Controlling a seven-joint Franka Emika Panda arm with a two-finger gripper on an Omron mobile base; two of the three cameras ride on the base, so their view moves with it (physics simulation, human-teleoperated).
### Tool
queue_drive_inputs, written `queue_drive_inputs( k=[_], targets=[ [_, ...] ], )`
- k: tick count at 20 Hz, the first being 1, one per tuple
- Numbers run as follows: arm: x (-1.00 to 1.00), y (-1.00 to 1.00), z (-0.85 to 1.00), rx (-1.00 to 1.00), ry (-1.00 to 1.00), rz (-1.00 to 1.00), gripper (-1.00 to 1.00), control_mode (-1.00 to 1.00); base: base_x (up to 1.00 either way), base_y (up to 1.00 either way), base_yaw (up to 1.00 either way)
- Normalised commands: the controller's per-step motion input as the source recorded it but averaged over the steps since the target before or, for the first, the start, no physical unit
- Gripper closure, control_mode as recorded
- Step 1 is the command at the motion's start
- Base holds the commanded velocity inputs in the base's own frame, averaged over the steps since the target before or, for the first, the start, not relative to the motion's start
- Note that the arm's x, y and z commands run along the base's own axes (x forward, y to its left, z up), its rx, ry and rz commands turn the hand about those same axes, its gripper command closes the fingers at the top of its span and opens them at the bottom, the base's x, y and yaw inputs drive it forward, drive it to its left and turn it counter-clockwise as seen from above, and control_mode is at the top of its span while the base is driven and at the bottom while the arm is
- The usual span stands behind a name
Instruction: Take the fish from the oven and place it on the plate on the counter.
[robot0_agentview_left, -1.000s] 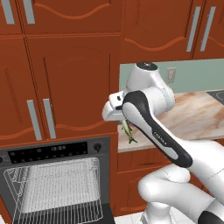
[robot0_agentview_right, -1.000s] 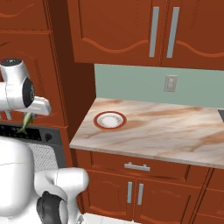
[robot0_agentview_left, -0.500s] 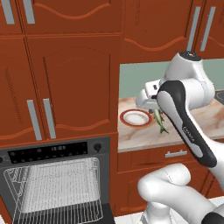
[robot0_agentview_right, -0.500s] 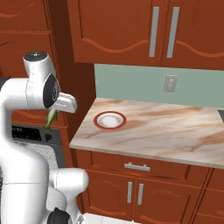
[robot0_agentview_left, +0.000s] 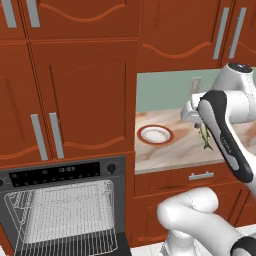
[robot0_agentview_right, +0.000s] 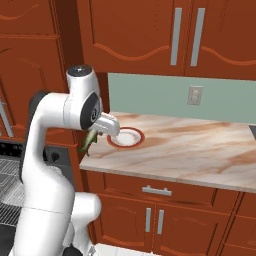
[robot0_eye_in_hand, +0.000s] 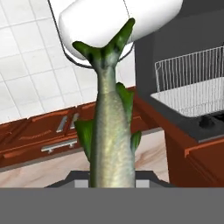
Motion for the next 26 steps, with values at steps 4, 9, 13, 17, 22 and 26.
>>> queue_drive_inputs(
  k=[4, 9, 13, 17, 22, 26],
  targets=[
    [0.64, -0.32, -0.13, 0.00, 0.22, -0.05, 1.00, -1.00, 0.00, 0.00, 0.00],
    [0.94, -0.17, -0.34, 0.00, 0.19, 0.00, 1.00, -1.00, 0.00, 0.00, 0.00],
    [0.99, -0.15, -0.60, 0.00, 0.13, 0.00, 1.00, -1.00, 0.00, 0.00, 0.00],
    [0.68, 0.00, -0.77, 0.00, 0.00, 0.00, 1.00, -1.00, 0.00, 0.00, 0.00],
    [0.23, 0.00, -0.22, 0.00, -0.15, 0.05, 1.00, -1.00, 0.00, 0.00, 0.00],
    [0.02, 0.00, 0.00, 0.00, -0.23, 0.06, 1.00, -1.00, 0.00, 0.00, 0.00]
  ],
)
